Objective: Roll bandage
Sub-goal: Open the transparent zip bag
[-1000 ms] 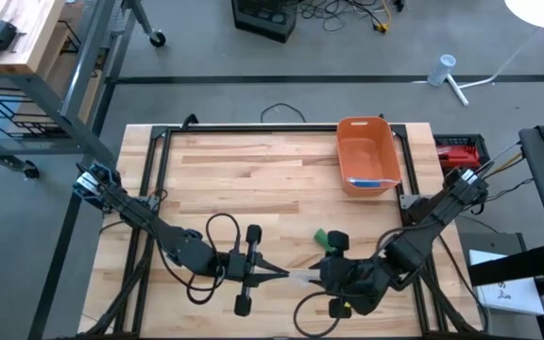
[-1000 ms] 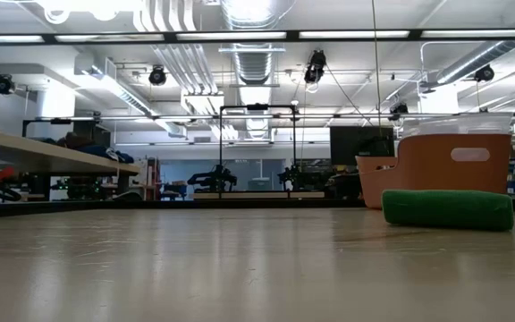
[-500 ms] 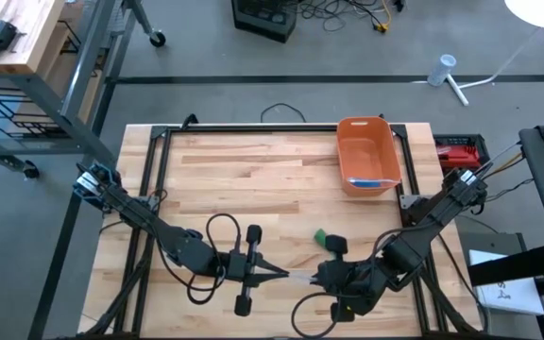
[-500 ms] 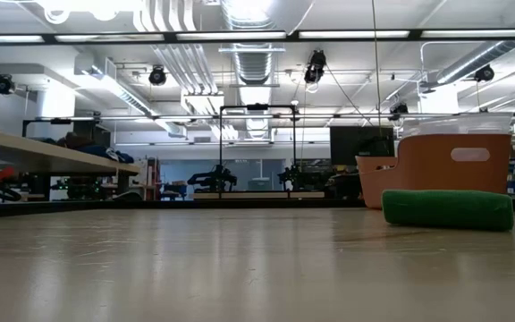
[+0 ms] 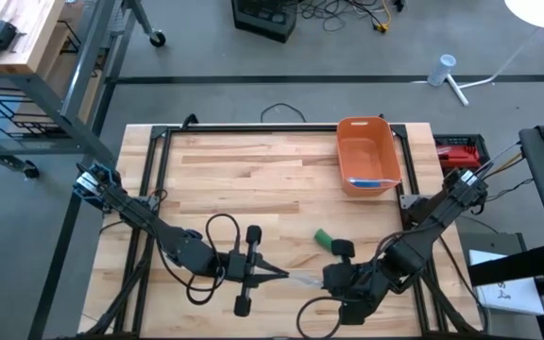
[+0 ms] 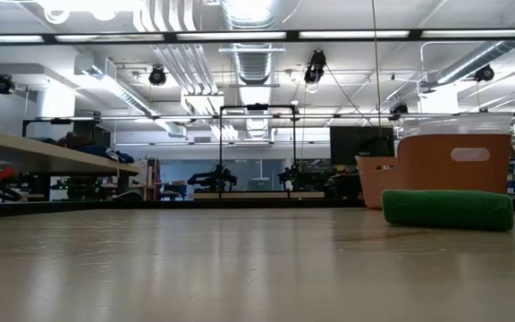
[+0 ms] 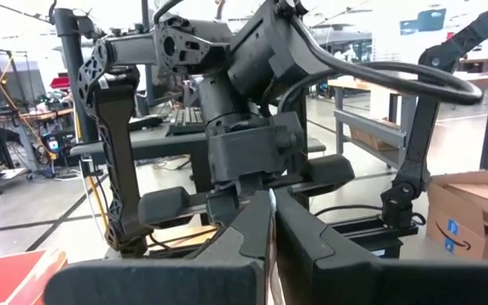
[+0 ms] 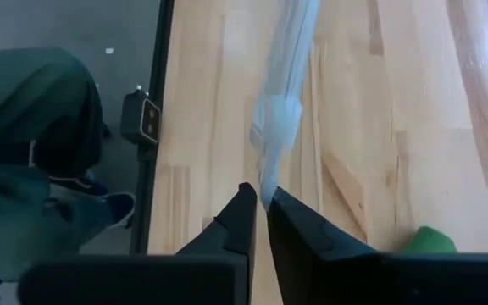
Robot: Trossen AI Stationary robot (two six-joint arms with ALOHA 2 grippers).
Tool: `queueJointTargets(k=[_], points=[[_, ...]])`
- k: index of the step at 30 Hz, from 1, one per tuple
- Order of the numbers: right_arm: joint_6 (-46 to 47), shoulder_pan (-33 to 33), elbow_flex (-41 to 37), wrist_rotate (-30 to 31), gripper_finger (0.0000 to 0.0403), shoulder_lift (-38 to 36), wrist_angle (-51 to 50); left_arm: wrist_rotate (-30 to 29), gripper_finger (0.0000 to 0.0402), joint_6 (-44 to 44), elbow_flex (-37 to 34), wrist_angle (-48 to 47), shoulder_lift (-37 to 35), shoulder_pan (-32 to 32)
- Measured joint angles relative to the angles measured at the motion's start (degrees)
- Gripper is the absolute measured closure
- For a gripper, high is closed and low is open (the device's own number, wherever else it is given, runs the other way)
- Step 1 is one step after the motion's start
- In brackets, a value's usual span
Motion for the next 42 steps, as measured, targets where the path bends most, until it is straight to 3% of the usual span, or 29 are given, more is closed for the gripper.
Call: queueJointTargets(k=[7, 17, 22, 30, 42], points=[[-0.19, 0.74, 0.31, 2.25, 0.0376, -0.77, 0.24, -0.01, 0.0401, -0.02, 0.00, -0.11, 0.00, 0.00], [-5.18, 0.16, 0.70, 5.64, 0.0286, -1.42, 7.42, -0.01, 0.0401, -0.02, 0.00, -0.09, 0.00, 0.00], [-4.61, -0.63, 0.70, 6.05, 0.0268, -1.39, 7.16, -0.01, 0.0401, -0.02, 0.00, -0.11, -0.02, 0.00], [0.28, -0.33, 0.70, 6.06, 0.0271, -3.18, 0.91, 0.01, 0.0401, -0.02, 0.00, -0.26, -0.02, -0.09], [-1.10, -0.32, 0.72, 6.16, 0.0302, -3.41, 2.26, 0.01, 0.0401, -0.01, 0.00, -0.28, -0.04, -0.11]])
